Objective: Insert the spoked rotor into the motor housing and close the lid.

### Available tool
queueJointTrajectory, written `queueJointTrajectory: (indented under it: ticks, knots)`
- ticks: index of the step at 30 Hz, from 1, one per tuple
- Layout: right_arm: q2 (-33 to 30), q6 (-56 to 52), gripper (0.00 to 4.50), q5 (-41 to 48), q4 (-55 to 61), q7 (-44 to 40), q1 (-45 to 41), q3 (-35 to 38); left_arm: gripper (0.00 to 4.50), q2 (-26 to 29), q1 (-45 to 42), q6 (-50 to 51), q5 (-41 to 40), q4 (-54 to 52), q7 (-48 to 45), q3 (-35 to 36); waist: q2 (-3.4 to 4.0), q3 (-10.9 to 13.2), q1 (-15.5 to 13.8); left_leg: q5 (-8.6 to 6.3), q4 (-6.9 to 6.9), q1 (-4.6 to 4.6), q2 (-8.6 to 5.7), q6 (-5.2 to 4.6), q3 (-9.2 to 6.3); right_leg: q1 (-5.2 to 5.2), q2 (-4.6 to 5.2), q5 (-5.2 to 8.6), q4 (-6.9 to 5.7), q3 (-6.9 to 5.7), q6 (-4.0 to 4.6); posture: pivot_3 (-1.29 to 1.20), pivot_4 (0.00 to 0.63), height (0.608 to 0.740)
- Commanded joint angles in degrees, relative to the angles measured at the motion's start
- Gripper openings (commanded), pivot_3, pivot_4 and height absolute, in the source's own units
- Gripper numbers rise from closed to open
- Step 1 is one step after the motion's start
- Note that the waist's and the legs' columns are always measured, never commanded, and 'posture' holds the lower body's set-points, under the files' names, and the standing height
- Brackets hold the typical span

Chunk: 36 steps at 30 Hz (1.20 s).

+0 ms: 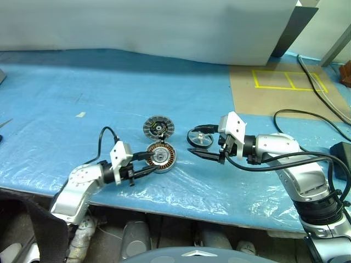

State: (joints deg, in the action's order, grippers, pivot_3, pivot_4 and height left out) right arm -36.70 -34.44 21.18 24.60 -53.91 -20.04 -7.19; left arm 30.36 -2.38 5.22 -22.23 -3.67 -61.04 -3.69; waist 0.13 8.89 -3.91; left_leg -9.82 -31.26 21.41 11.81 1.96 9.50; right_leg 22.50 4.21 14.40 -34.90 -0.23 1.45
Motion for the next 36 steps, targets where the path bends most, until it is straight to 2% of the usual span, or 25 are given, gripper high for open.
queueJointTrajectory:
  ticks: [1,4,11,22,28,36]
  knots:
    - [1.3,2.1,3.71,-0.5,-4.3,-2.2,-4.4,-3.1,2.3,2.0,0.3,-2.5,-0.6,0.0,-2.1,2.5,0.0,0.0,0.0,0.0,-0.01,-0.01,0.01,0.0,0.0,-0.01,0.02,0.0,0.0,0.01,0.0,0.0,0.15,0.74]
    - [4.2,4.4,3.09,-1.5,-9.8,-4.6,-8.0,-7.1,2.34,3.0,0.3,-2.9,-0.9,0.7,-2.0,4.0,0.0,0.0,-0.1,0.01,-0.06,-0.03,0.01,0.02,0.01,-0.05,0.04,-0.04,-0.02,0.01,0.06,0.0,0.15,0.74]
    - [10.1,5.9,0.73,-2.5,-19.4,-9.0,-13.7,-12.4,2.34,3.5,2.7,-0.7,-1.3,-3.7,0.0,4.8,-0.04,0.0,0.0,0.09,-0.08,0.32,-0.02,0.08,0.05,0.32,0.0,-0.09,-0.11,-0.03,0.0,0.0,0.15,0.74]
    - [12.1,10.2,0.73,-7.9,-28.4,-16.4,-15.9,-20.0,2.34,3.1,5.4,1.1,-1.0,-8.0,2.9,4.0,-0.07,0.0,0.0,0.07,-0.54,0.47,0.05,0.11,0.03,0.53,0.01,-0.02,-0.62,-0.03,0.14,0.0,0.15,0.74]
    - [15.3,14.2,0.73,-12.1,-34.0,-16.2,-17.5,-22.1,2.34,2.3,4.4,2.8,-0.5,-9.6,4.6,2.8,-0.07,0.0,0.2,0.02,-0.88,0.43,0.09,0.04,0.03,0.52,0.0,-0.02,-0.89,0.04,0.15,0.0,0.15,0.74]
    - [16.6,18.1,0.73,-15.6,-39.4,-15.2,-17.7,-22.0,2.34,2.0,3.6,4.4,-0.4,-11.1,6.3,1.9,-0.08,0.0,0.1,0.03,-0.9,0.46,0.08,0.05,0.03,0.51,0.0,-0.03,-0.86,0.05,0.16,0.0,0.15,0.74]
